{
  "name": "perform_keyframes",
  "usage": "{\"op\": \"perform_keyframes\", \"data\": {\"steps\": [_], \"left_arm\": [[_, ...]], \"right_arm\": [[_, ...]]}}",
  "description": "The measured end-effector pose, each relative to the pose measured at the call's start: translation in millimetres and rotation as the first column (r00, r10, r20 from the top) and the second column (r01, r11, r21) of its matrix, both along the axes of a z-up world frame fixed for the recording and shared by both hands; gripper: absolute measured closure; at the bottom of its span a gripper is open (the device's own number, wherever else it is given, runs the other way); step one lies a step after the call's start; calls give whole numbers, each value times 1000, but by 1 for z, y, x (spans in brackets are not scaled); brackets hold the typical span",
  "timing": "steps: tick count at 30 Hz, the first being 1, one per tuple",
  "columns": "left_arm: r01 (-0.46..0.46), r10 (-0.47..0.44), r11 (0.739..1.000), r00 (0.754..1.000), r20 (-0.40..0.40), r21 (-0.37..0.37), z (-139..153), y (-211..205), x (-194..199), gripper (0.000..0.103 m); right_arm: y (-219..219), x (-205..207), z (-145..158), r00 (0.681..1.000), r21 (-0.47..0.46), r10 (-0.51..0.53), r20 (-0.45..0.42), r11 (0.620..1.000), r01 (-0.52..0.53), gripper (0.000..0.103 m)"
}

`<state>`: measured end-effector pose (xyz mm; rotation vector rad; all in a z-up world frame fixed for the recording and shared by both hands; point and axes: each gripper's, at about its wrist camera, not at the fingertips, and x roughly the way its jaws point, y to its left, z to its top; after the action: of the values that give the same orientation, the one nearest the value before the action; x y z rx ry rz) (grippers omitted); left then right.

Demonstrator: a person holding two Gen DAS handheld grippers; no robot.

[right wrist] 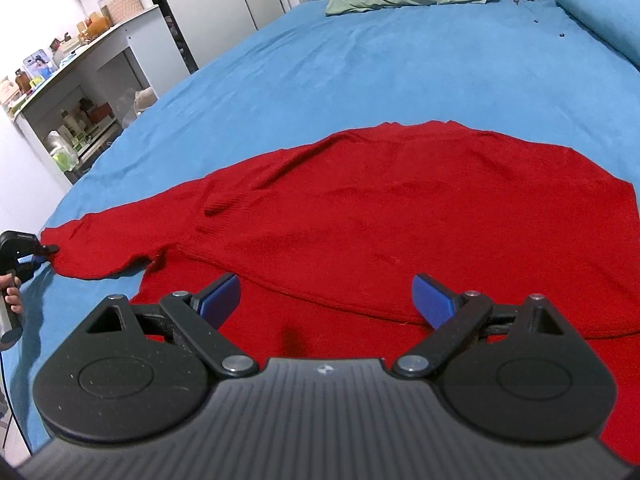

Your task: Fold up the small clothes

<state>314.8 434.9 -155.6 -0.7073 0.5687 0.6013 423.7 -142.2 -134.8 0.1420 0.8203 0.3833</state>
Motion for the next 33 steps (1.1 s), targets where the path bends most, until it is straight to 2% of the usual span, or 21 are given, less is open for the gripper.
{"op": "perform_keyframes", "data": {"steps": [3, 6, 9, 11, 13, 15, 16, 18, 19, 22, 25, 28, 30, 31, 32, 33], "left_arm": [[56, -58, 994, 998, 18, 96, 20, -21, 8, 97], [128, -141, 981, 987, 84, 144, 48, -50, 19, 97], [227, -260, 955, 951, 168, 189, 81, -99, 37, 97], [316, -362, 922, 908, 213, 222, 103, -145, 50, 97], [421, -476, 873, 846, 240, 247, 120, -198, 65, 97], [509, -576, 810, 783, 234, 291, 128, -253, 76, 97], [567, -635, 765, 743, 212, 307, 128, -288, 84, 97], [647, -711, 696, 683, 168, 312, 118, -341, 95, 97], [689, -748, 652, 653, 118, 318, 106, -374, 99, 97], [763, -803, 565, 596, -5, 314, 60, -438, 99, 97], [810, -823, 523, 561, -91, 264, 16, -469, 94, 97], [835, -835, 486, 531, -145, 259, -8, -478, 89, 96], [841, -846, 465, 514, -141, 276, -7, -475, 83, 89], [847, -853, 457, 503, -135, 272, -3, -472, 83, 69], [852, -862, 445, 491, -125, 276, 3, -468, 79, 43], [849, -864, 440, 489, -120, 292, 9, -465, 75, 32]], "right_arm": [[-5, 2, 0, 1000, 5, -14, 6, 1000, 14, 0], [-14, 4, 1, 999, 17, -36, 15, 999, 36, 0], [-26, 4, 4, 997, 25, -75, 25, 997, 74, 0], [-37, 3, 8, 994, 38, -110, 27, 993, 109, 0], [-49, 1, 12, 990, 42, -140, 31, 989, 139, 0], [-62, -2, 19, 984, 34, -174, 42, 984, 173, 0], [-71, -4, 22, 980, 32, -191, 50, 981, 189, 0], [-87, -7, 27, 972, 29, -227, 64, 974, 226, 0], [-96, -9, 29, 967, 27, -244, 69, 970, 242, 0], [-121, -16, 28, 953, -2, -291, 79, 956, 292, 0], [-140, -22, 19, 952, -28, -301, 58, 953, 303, 0], [-149, -25, 12, 952, -41, -302, 48, 952, 304, 0], [-150, -25, 10, 953, -47, -298, 47, 953, 300, 0], [-150, -25, 11, 954, -48, -293, 58, 954, 296, 0], [-147, -24, 13, 956, -45, -282, 75, 957, 286, 0], [-146, -24, 15, 958, -44, -271, 88, 960, 276, 0]]}}
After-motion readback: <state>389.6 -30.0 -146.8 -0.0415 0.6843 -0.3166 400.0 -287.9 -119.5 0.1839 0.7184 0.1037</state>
